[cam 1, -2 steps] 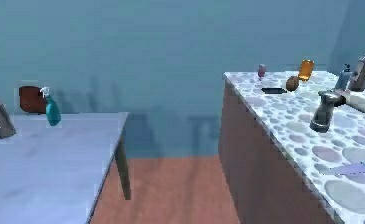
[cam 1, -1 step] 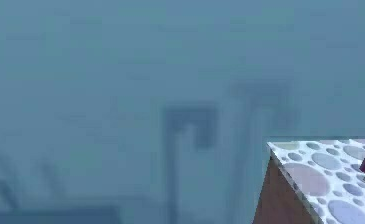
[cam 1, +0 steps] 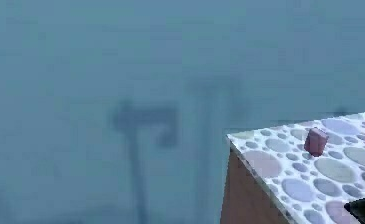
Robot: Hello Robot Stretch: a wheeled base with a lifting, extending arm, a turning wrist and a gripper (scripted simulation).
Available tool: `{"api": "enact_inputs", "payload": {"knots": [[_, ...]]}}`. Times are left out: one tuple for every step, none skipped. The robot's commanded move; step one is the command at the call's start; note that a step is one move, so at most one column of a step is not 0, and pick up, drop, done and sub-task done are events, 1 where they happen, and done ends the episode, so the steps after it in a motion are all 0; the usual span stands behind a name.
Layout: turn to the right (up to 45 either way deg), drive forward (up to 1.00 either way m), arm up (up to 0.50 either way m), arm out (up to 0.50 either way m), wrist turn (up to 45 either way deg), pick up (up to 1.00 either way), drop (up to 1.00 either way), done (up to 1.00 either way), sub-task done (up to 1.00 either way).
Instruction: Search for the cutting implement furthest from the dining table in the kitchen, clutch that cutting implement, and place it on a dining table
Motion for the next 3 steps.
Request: {"api": "enact_inputs", "payload": {"knots": [[0.0,0.15,0.0,0.0,0.0,0.0,0.0,0.0,0.0],[-18.0,0.0,0.0,0.0,0.0,0.0,0.0,0.0,0.0],[0.0,0.0,0.5,0.0,0.0,0.0,0.0,0.0,0.0]]}}
